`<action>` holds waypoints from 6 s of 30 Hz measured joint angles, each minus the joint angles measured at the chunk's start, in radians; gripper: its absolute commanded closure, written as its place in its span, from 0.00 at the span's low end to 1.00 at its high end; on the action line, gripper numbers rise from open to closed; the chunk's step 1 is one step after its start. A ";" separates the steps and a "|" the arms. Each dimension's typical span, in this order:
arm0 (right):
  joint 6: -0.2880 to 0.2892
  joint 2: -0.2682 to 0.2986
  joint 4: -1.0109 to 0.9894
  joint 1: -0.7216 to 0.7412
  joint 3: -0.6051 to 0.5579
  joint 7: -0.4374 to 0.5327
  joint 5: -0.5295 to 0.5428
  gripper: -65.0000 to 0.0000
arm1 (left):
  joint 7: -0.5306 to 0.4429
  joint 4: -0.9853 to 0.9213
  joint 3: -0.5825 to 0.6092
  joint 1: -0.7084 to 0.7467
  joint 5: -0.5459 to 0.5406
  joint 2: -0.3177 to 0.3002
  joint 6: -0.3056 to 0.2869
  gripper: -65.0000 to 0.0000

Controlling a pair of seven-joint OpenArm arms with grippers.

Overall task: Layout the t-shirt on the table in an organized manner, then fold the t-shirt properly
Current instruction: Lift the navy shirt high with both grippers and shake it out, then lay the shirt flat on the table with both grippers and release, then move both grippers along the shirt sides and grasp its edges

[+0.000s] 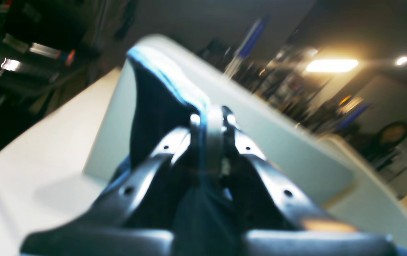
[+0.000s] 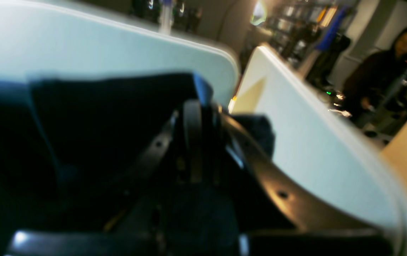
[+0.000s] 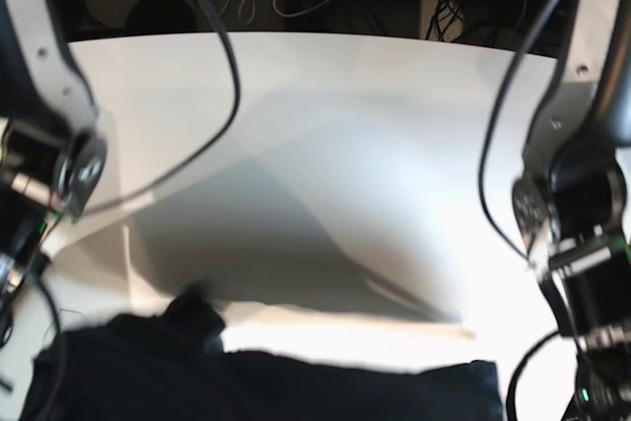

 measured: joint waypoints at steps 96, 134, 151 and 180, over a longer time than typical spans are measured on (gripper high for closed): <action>-0.015 -0.140 0.265 -0.874 0.021 0.412 0.110 1.00 | 0.146 0.311 -0.092 0.711 -0.240 -0.068 0.017 1.00; -0.009 -0.251 0.103 -1.431 0.081 0.698 0.121 1.00 | 0.145 0.369 -0.301 1.358 -0.496 -0.066 -0.005 1.00; -0.010 -0.203 0.100 -1.448 0.092 0.571 0.120 0.58 | 0.166 0.413 -0.373 1.492 -0.491 0.009 -0.003 0.70; -0.017 -0.066 -0.686 -0.628 -0.052 0.436 0.117 1.00 | 0.294 0.557 -0.574 1.242 -0.481 0.105 0.000 0.38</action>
